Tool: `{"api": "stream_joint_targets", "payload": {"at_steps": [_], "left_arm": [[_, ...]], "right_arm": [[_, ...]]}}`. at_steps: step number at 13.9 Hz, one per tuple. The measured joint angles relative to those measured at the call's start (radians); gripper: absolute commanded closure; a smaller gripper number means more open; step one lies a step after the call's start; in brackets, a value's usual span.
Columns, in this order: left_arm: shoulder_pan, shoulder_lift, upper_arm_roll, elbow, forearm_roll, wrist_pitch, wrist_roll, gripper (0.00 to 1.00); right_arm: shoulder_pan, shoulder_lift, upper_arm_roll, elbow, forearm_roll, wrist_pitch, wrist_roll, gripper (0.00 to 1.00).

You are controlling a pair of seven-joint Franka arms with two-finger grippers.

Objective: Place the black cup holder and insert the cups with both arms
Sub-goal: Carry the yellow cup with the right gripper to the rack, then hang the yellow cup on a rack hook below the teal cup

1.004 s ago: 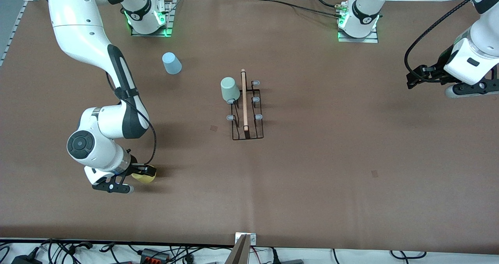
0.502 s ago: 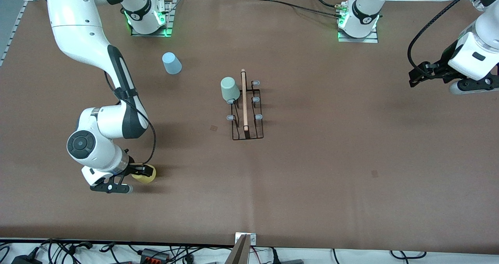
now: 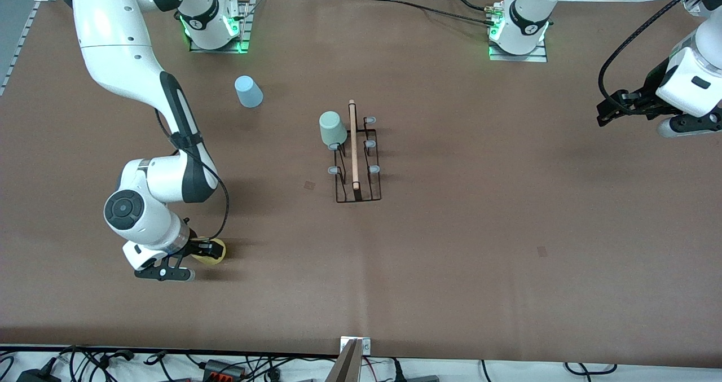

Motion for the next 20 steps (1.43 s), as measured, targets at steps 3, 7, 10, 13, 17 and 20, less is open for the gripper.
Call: {"api": "stream_joint_targets", "payload": {"at_steps": [3,7,10,13,17,20], "left_arm": [[0.000,0.000,0.000,0.000,0.000,0.000,0.000,0.00],[0.000,0.000,0.000,0.000,0.000,-0.001,0.000,0.00],[0.000,0.000,0.000,0.000,0.000,-0.002,0.000,0.00],[0.000,0.000,0.000,0.000,0.000,-0.002,0.000,0.00],[0.000,0.000,0.000,0.000,0.000,-0.003,0.000,0.00],[0.000,0.000,0.000,0.000,0.000,-0.005,0.000,0.00]], "right_arm": [[0.002,-0.004,0.000,0.002,0.000,-0.011,-0.033,0.74],[0.003,-0.031,0.000,0.045,-0.001,-0.190,-0.104,0.76],[0.044,-0.134,0.009,0.070,0.000,-0.360,-0.114,0.76],[0.152,-0.223,0.015,0.068,0.001,-0.428,-0.047,0.76],[0.326,-0.241,0.019,0.056,0.001,-0.491,0.130,0.76],[0.424,-0.240,0.019,0.048,0.001,-0.492,0.265,0.76]]}}
